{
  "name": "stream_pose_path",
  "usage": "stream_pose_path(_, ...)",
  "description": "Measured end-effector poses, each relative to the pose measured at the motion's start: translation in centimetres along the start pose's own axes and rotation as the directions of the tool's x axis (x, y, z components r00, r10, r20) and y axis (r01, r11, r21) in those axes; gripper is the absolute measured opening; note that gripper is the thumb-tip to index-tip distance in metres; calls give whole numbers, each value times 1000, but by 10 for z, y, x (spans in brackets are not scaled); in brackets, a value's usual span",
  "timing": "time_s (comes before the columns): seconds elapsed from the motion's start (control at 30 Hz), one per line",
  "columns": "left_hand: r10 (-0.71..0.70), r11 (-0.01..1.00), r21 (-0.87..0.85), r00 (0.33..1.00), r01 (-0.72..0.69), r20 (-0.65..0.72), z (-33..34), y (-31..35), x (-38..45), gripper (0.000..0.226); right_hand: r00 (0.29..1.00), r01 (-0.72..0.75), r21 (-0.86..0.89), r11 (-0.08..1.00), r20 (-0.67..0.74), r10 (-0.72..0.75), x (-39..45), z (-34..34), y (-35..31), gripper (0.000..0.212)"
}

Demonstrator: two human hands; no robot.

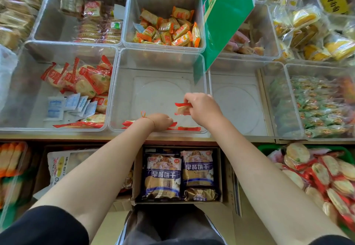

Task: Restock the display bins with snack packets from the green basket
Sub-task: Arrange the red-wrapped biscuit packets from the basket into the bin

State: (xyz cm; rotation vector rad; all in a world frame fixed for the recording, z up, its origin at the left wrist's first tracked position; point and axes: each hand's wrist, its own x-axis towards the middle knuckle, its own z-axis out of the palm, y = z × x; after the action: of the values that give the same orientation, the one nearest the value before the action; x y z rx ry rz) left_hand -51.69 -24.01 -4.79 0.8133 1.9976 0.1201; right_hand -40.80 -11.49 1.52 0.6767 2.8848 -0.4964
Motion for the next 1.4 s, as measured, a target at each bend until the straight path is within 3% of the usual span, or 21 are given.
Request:
stream_pose_path(0.1,-6,994,113,1000,4,20,-6,-5,-1,32,994,18,-79,997,109,-9,-8,6,-4,11)
stream_pose_path(0.3,-12,998,59,1000,12,-1,-10,-16,-15,32,943,-7,-287,958,316,102,-4,23,-18,17)
stream_pose_path(0.47,15,996,91,999,-10,-51,-11,-11,-33,33,858,-43,-177,983,497,127,6,22,-17,19)
stream_pose_path(0.57,23,993,119,996,-12,-87,-7,-10,-48,35,841,-92,-126,988,521,145,4,17,-18,26)
stream_pose_path(0.67,57,993,108,988,-42,-141,-3,-14,-61,38,893,-154,-16,988,425,146,-10,11,-19,24)
stream_pose_path(0.73,102,994,78,954,-82,-283,3,-12,-72,36,963,-160,165,973,244,117,-29,7,-19,28)
stream_pose_path(0.77,149,989,78,902,-128,-406,8,-7,-79,33,987,-147,268,952,102,124,-43,5,-19,29)
stream_pose_path(0.83,234,965,60,727,-257,-645,26,8,-94,26,971,-79,396,915,-177,161,-75,4,-18,27)
stream_pose_path(0.87,252,948,46,657,-314,-711,37,18,-103,25,952,-62,417,907,-249,180,-91,6,-17,25)
stream_pose_path(0.9,255,934,19,630,-356,-733,48,28,-110,26,941,-69,432,899,-270,202,-108,10,-13,23)
stream_pose_path(0.97,269,917,-27,666,-399,-696,73,46,-117,29,948,-142,454,880,-194,253,-139,22,-1,22)
stream_pose_path(1.07,284,937,-19,791,-350,-541,105,69,-121,23,943,-289,454,843,-18,333,-179,37,33,23)
stream_pose_path(1.17,276,954,-4,882,-300,-382,124,102,-119,22,917,-366,454,812,27,398,-211,40,80,25)
stream_pose_path(1.27,278,959,40,915,-279,-291,144,149,-112,21,894,-419,437,796,42,447,-231,37,134,26)
stream_pose_path(1.4,227,970,-32,941,-242,-251,186,223,-87,22,891,-439,374,817,62,450,-257,36,222,24)
